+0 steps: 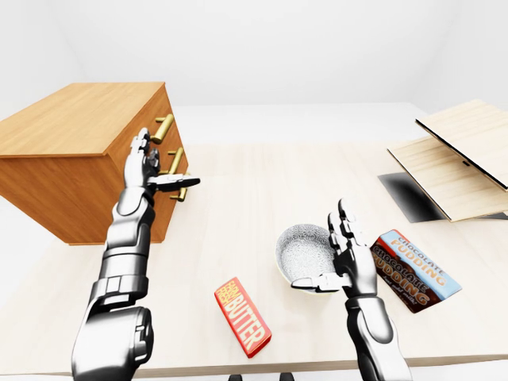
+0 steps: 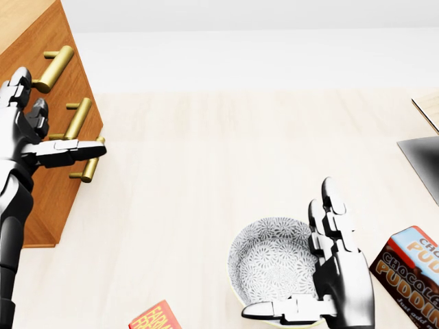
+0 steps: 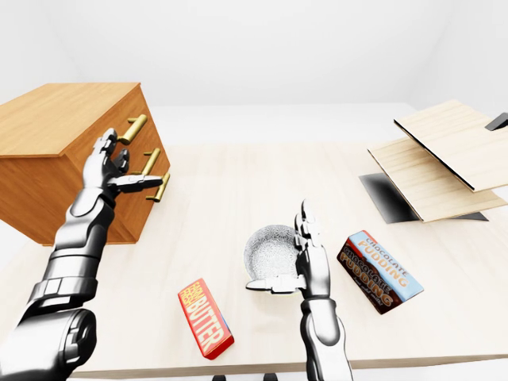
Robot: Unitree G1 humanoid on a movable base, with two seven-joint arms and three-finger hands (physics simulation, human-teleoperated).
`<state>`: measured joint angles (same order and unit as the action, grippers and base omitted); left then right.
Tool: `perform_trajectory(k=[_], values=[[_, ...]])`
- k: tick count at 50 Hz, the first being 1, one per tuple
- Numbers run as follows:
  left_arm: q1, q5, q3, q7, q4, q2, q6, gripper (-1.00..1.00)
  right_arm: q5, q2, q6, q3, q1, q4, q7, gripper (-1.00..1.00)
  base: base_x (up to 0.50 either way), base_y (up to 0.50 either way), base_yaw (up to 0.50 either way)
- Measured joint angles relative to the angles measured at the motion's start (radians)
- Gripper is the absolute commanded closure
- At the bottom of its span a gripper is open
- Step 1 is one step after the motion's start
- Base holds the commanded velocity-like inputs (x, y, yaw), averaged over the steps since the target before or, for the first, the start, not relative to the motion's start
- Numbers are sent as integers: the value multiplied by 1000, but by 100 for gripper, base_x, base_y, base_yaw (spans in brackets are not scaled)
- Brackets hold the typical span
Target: Close the top drawer of the cabinet and put the bowl on top of it.
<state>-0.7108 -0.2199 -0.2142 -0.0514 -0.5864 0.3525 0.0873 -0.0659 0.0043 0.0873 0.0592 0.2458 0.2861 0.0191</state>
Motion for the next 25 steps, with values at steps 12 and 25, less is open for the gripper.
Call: perform_trajectory(k=[12,25], values=[[28,-8,-3,11,19,0,0,-100,4,0,0,5,-1,-5,-3,-100,0,0,0],[205,7,-8,42,386,-54,0,-100,4,-1,0,8,0,-4,-5,-100,0,0,0]])
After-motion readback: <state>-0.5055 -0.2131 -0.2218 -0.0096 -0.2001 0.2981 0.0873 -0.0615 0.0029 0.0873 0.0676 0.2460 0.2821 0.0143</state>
